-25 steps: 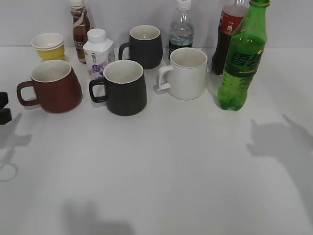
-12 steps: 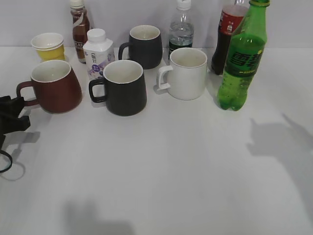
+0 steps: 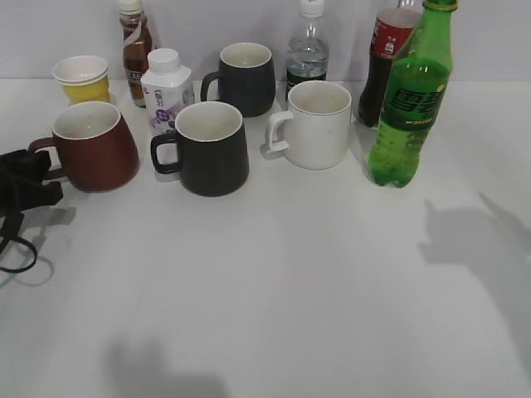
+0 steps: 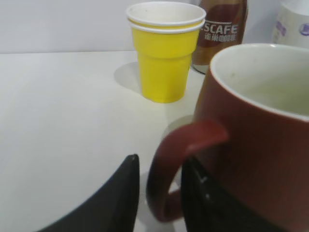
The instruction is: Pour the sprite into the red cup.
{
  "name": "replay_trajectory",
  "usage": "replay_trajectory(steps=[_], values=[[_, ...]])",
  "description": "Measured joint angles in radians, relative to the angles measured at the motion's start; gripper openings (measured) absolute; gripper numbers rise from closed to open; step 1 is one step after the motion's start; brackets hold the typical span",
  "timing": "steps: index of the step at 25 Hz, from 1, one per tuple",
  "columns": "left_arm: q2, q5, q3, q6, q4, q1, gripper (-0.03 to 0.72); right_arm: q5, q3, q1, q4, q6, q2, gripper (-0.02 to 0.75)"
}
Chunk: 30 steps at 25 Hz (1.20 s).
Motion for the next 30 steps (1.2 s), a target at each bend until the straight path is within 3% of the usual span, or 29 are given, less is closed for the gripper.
replay_trajectory(steps=[10,13,15,18,25,30], values=[[0.133,0.026,-0.175,0.0,0.004,0.006,0.232,-0.001,0.0,0.0,-0.012,0.0,0.0,0.586],[0.164,0.035,-0.234,0.001,0.036,0.013,0.169,-0.001,0.0,0.0,-0.017,0.0,0.0,0.586],[0.178,0.064,-0.268,0.005,0.059,0.016,0.07,-0.001,0.0,0.0,-0.019,0.0,0.0,0.586],[0.181,0.089,-0.291,0.006,0.079,0.016,0.061,-0.002,0.0,0.0,-0.02,0.0,0.0,0.586],[0.069,0.119,-0.217,0.011,0.086,0.016,0.061,-0.031,0.0,0.008,-0.02,-0.001,0.054,0.585],[-0.151,0.142,-0.105,0.011,0.122,0.016,0.061,-0.169,0.0,0.117,-0.035,-0.001,0.201,0.585]])
